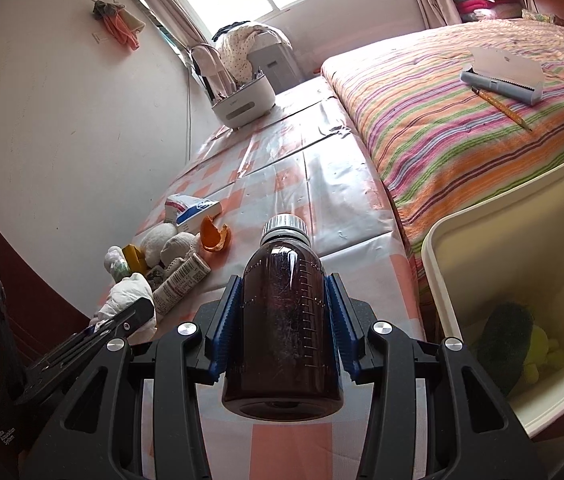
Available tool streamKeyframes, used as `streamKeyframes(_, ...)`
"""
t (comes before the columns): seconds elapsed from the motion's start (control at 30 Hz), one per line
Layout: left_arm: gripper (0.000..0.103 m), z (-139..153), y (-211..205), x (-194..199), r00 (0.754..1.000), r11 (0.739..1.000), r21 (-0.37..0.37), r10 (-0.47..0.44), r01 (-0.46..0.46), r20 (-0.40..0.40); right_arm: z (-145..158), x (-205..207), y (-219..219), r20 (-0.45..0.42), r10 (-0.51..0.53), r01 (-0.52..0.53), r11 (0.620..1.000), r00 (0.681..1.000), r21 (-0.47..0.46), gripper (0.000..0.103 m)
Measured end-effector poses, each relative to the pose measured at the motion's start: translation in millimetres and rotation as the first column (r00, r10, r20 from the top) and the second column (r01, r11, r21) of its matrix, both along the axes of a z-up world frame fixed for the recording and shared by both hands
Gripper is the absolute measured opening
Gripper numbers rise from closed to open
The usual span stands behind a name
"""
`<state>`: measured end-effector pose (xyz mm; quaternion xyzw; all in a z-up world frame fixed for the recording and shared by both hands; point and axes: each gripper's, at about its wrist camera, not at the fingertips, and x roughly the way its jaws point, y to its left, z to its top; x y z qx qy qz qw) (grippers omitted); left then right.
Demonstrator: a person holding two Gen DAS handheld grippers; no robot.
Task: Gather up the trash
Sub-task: 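Carry the bottle into the cream bin and open the right tool while the left tool carries the tissue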
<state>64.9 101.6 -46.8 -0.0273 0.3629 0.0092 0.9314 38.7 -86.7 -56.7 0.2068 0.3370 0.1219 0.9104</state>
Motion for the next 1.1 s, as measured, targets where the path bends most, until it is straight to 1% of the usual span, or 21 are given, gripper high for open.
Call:
streamKeyframes(0.3, 0.025, 7.5, -31.9, 1.1, 0.998, 0.998, 0.004, -0.062, 0.062, 0.007, 5.0, -6.4, -25.6, 0.026, -0.050, 0.049, 0.999, 0.998, 0.021, 0.042)
streamKeyframes(0.53, 0.025, 13.3, -55.5, 1.1, 0.994, 0.994, 0.008, -0.112, 0.111, 0.014, 11.9, -16.2, -50.9, 0.065, -0.122, 0.121, 0.992, 0.990, 0.024, 0.042)
streamKeyframes(0.77, 0.025, 18.2, -83.8, 0.4, 0.985, 0.985, 0.014, -0.170, 0.170, 0.015, 14.3, -22.3, -77.2, 0.079, -0.194, 0.192, 0.981, 0.978, 0.032, 0.042)
streamKeyframes(0.9, 0.025, 21.0, -101.5, 0.0, 0.978, 0.978, 0.017, -0.207, 0.207, 0.020, 18.1, -26.8, -94.7, 0.104, -0.260, 0.260, 0.965, 0.960, 0.015, 0.042)
streamKeyframes(1.03, 0.025, 24.3, -119.3, 0.2, 0.970, 0.970, 0.021, -0.244, 0.243, 0.024, 21.2, -29.2, -117.3, 0.129, -0.347, 0.352, 0.936, 0.929, -0.016, 0.042)
streamKeyframes(1.1, 0.025, 26.2, -127.1, 0.0, 0.965, 0.965, 0.023, -0.261, 0.260, 0.027, 19.3, -29.1, -130.4, 0.128, -0.384, 0.389, 0.921, 0.915, -0.020, 0.042)
